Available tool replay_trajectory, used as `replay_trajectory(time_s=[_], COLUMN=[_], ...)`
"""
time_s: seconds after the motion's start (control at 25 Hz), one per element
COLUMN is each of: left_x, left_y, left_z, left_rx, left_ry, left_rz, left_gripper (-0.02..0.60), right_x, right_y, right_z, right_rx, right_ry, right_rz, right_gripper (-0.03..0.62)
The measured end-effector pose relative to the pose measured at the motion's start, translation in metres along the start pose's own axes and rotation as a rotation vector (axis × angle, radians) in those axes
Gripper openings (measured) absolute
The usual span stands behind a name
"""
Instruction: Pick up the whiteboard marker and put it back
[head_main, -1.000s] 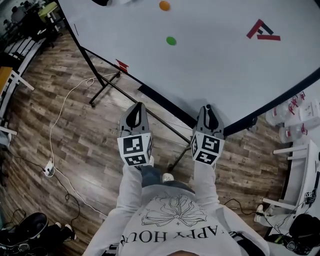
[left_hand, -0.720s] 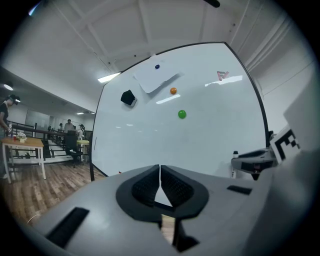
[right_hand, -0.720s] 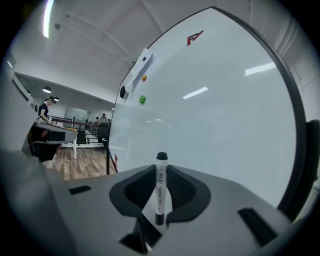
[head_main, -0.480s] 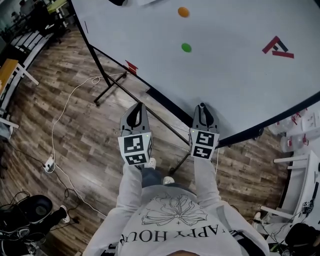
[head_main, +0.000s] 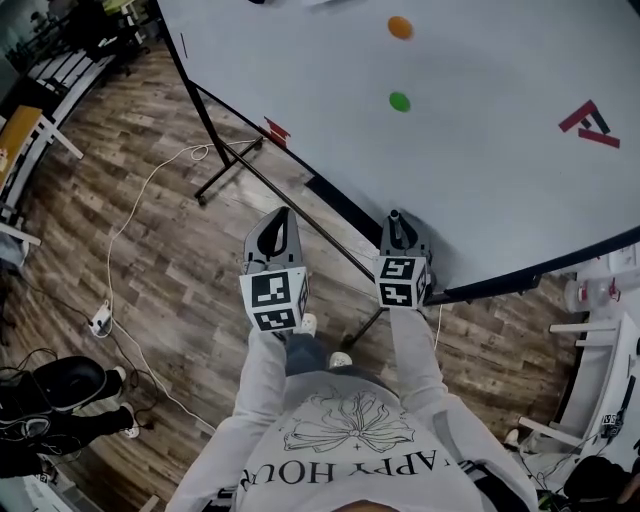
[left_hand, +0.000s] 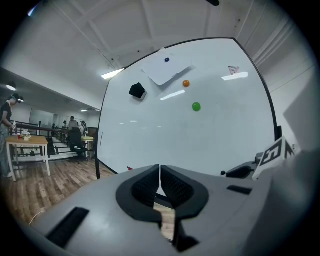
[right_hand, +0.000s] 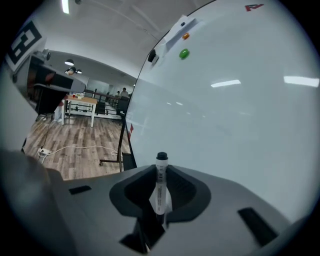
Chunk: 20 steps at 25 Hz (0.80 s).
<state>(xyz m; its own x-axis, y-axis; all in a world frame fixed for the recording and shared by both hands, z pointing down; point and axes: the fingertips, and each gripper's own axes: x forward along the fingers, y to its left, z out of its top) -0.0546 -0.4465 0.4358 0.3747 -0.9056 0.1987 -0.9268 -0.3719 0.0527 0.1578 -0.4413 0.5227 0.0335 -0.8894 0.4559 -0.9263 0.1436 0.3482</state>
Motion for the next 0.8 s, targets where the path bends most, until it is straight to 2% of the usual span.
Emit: replay_trajectory(time_s=[0.16, 0.4, 0.8], left_x=[0.002, 0.002, -0.002], left_y=[0.009, 0.023, 0.046], left_z=[-0.005, -0.010, -0.019], left_rx=[-0.008, -0.019, -0.034], left_ry=[0.007, 0.018, 0.033], left_rz=[0.010, 0.029, 0.071], left_gripper=[0.009, 0.009, 0.009], right_x=[0.020, 0.043, 0.074], right_y=[0.014, 0.035, 0.064], right_z=[-0.013, -0.026, -0.038], right_rx=[-0.091, -0.154, -0.272], right_ry=[0.054, 0.112, 0.124], right_rz=[0.030, 0.089, 0.147], right_gripper=[0.063, 0.063, 0.063])
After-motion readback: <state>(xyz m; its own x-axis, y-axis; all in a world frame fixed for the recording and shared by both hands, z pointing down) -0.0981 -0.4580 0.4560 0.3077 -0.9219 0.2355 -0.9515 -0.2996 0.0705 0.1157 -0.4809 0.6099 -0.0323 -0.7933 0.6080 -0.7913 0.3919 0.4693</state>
